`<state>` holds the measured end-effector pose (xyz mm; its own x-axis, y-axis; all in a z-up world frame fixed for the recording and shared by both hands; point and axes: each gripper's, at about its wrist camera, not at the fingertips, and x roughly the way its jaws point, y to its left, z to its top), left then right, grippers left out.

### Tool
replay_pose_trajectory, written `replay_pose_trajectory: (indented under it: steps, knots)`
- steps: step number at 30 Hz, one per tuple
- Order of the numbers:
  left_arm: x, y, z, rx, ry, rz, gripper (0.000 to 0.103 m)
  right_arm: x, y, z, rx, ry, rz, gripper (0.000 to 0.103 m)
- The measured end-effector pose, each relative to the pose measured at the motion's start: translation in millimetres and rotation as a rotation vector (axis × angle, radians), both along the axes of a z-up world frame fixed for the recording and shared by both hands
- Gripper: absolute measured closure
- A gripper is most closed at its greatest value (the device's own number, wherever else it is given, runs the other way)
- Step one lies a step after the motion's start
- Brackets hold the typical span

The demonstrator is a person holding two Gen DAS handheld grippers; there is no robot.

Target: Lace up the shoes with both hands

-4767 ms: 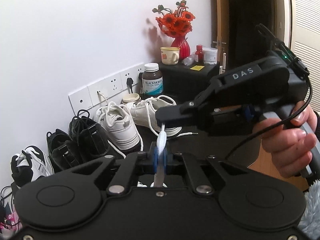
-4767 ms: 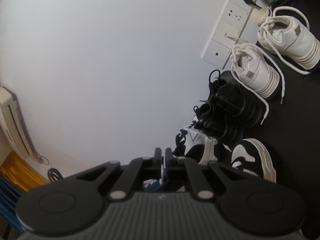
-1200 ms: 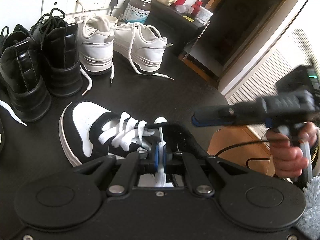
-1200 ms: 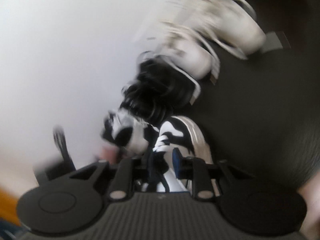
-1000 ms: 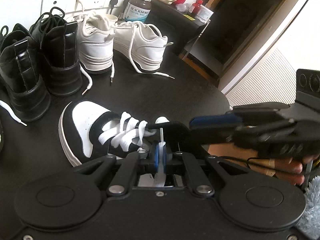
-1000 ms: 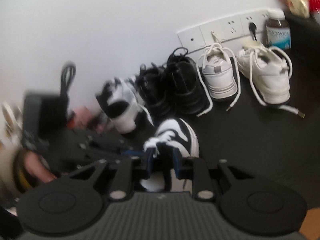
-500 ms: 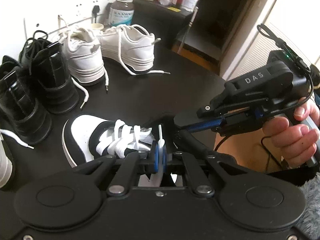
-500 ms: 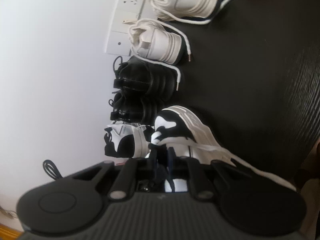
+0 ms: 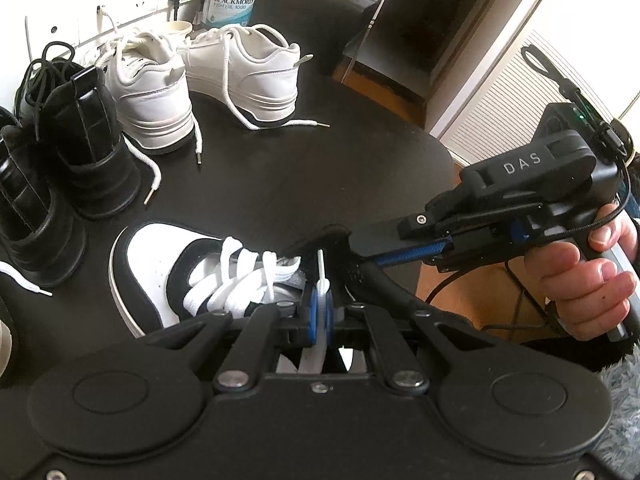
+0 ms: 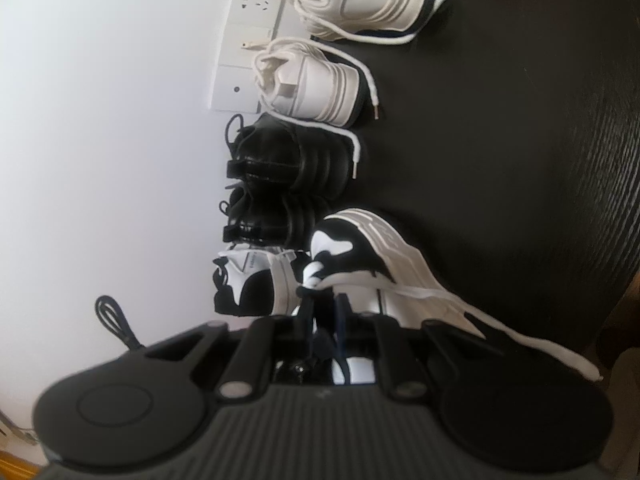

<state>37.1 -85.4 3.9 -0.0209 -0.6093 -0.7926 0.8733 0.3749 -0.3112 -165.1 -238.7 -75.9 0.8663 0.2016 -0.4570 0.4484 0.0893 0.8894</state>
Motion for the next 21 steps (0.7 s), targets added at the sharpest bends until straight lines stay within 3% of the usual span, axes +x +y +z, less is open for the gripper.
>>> replay_pose_trajectory:
  steps: [4,8,17,21]
  knots:
    - [4,2,-2,-0.003,0.039,0.023,0.099,3,2,7,-0.071,0.011,0.027,0.092]
    - [10,5,-5,-0.019,0.096,0.054,0.099,3,2,7,-0.077,0.01,0.032,0.092]
    - [8,7,-1,-0.044,0.076,0.074,0.099,11,11,25,-0.253,0.042,0.099,0.092]
    - [7,7,0,-0.049,0.072,0.083,0.099,11,12,28,-0.28,0.047,0.11,0.092]
